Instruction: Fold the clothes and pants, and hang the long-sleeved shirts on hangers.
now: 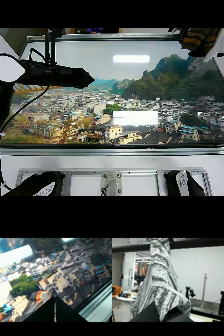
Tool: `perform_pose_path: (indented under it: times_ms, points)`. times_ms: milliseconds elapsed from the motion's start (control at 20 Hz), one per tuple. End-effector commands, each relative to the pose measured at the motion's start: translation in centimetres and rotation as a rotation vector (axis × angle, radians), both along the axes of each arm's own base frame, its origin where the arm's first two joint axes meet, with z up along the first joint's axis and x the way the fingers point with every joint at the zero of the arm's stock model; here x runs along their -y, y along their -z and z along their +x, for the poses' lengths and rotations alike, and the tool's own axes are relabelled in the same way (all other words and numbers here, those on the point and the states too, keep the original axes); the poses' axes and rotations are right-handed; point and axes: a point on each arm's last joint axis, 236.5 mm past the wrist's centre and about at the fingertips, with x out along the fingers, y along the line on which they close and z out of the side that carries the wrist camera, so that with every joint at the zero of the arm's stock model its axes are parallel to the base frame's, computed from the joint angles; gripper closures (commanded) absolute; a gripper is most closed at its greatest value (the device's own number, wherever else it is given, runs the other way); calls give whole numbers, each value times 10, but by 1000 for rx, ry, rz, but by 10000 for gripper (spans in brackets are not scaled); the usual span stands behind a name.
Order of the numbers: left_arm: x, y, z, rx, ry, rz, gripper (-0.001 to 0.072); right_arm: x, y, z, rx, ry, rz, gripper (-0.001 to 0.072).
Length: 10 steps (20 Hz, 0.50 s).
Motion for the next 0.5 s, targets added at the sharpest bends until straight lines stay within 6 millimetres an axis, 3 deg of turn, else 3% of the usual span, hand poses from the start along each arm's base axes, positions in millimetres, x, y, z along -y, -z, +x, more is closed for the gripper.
perform_pose_path:
  times_ms: [0, 450]
  points:
    - [1, 0, 0, 0, 3, 0, 694, 20, 9, 7, -17, 14, 25, 707]
    - [0, 8, -13, -56, 29, 18, 694, 77, 36, -38, 25, 137, 122, 707]
